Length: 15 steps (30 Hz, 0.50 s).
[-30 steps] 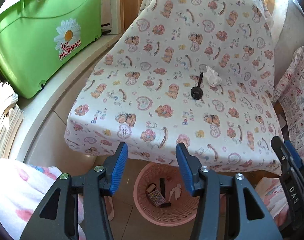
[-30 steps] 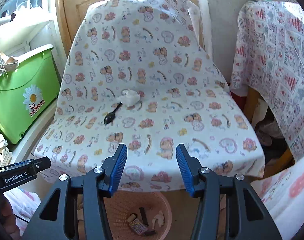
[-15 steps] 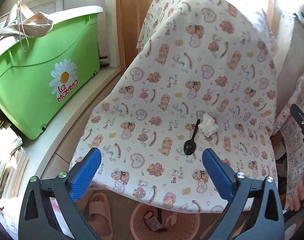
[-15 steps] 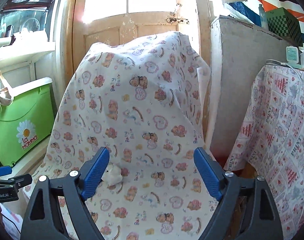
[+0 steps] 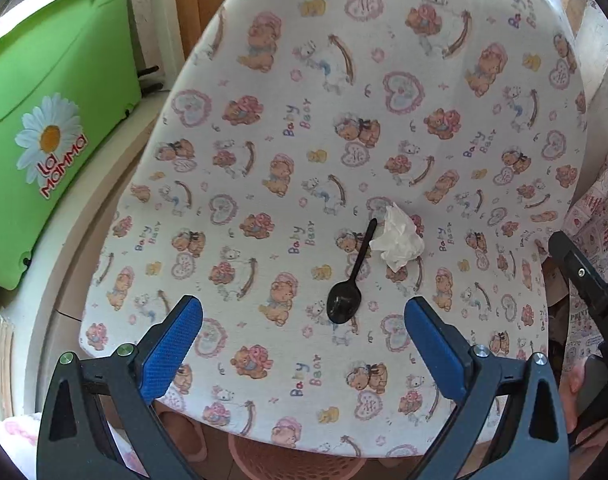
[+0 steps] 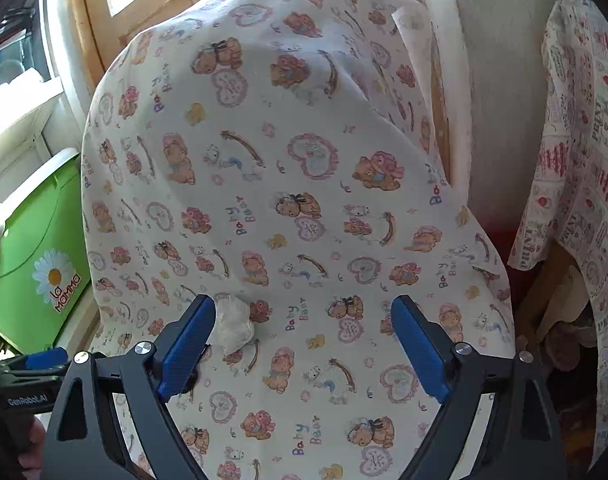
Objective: Collect trash
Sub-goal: 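Close the left tool on the black spoon handle while the right tool closes on the white tissue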
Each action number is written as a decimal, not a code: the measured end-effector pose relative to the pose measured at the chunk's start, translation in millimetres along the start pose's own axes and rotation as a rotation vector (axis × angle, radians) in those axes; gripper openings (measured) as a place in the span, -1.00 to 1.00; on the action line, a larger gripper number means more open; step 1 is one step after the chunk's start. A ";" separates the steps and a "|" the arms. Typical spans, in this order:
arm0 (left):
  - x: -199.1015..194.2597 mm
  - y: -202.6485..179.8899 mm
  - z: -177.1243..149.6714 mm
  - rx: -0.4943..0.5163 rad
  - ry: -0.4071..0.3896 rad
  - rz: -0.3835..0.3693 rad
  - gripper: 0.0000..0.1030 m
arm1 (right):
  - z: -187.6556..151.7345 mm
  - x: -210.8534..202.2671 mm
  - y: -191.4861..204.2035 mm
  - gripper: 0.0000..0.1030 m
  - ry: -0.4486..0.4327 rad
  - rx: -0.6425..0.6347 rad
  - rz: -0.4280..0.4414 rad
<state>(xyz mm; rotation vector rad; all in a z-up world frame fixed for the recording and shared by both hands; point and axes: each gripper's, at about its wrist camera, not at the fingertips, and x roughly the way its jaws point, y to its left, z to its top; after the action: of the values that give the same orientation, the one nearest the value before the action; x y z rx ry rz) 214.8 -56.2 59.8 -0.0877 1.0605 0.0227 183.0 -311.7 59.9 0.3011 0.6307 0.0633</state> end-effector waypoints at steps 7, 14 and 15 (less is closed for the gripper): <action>35.7 -23.8 6.1 0.017 0.107 -0.095 0.18 | 1.5 20.3 -24.5 0.76 0.098 0.126 0.040; 51.5 -32.8 13.9 -0.015 0.124 -0.153 0.03 | -5.3 38.9 -37.9 0.76 0.179 0.234 0.085; 55.4 -34.4 15.0 -0.021 0.135 -0.168 0.02 | -5.6 40.9 -41.1 0.76 0.188 0.260 0.093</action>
<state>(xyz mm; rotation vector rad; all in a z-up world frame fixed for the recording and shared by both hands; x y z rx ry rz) 257.0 -90.6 20.8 -0.1994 1.1848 -0.1258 211.3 -343.3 20.1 0.5811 0.8131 0.0996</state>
